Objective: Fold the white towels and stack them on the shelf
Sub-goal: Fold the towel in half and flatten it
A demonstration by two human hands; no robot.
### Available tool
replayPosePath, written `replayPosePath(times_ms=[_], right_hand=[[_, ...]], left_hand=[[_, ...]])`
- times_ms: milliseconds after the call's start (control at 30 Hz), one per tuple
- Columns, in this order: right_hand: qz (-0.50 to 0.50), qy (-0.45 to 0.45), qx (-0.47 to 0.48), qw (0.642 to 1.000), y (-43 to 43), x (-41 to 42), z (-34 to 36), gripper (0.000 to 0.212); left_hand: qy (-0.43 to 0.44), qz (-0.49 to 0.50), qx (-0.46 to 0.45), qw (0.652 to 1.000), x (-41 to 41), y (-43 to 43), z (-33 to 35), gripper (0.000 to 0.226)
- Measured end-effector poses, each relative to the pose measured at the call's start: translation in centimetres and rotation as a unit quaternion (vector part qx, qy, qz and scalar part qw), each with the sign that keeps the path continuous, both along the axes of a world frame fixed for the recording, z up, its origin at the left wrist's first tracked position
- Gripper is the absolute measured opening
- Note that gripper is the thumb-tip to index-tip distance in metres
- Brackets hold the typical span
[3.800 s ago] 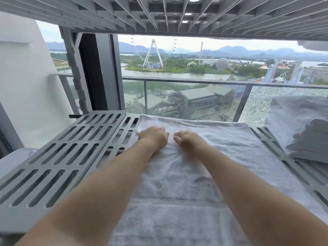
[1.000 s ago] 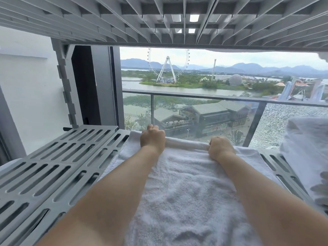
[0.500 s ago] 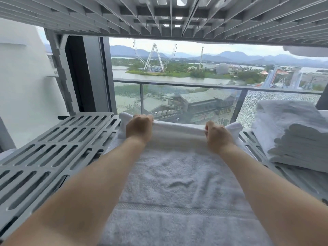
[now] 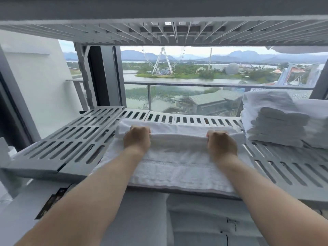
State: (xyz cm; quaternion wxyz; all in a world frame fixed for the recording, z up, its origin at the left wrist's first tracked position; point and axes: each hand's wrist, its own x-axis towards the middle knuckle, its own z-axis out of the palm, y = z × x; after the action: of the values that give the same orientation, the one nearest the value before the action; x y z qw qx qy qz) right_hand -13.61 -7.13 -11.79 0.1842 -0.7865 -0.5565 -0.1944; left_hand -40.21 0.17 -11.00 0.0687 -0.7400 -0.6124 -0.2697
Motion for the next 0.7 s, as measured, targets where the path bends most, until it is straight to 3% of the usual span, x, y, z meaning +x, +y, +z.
replayPosePath(times_ms=[167,433,600,700], right_hand=[[-0.028,-0.014,-0.02,0.999,-1.3,0.1,-1.0,0.033],[-0.025,-0.022,0.014,0.999,-1.6,0.4,-1.0,0.03],[-0.004,0.042,0.012,0.999,-1.5,0.7,-1.4,0.033],[-0.002,0.04,0.016,0.999,-1.2,1.0,-1.6,0.033]], left_hand=[[0.028,0.032,0.035,0.999,0.2,-1.1,-2.0,0.016],[-0.071,0.086,0.035,0.993,-0.2,-0.9,-2.2,0.023],[-0.037,0.121,-0.009,0.992,-1.1,-0.9,-1.4,0.024],[0.069,0.134,-0.001,0.989,-2.5,-0.3,-0.2,0.022]])
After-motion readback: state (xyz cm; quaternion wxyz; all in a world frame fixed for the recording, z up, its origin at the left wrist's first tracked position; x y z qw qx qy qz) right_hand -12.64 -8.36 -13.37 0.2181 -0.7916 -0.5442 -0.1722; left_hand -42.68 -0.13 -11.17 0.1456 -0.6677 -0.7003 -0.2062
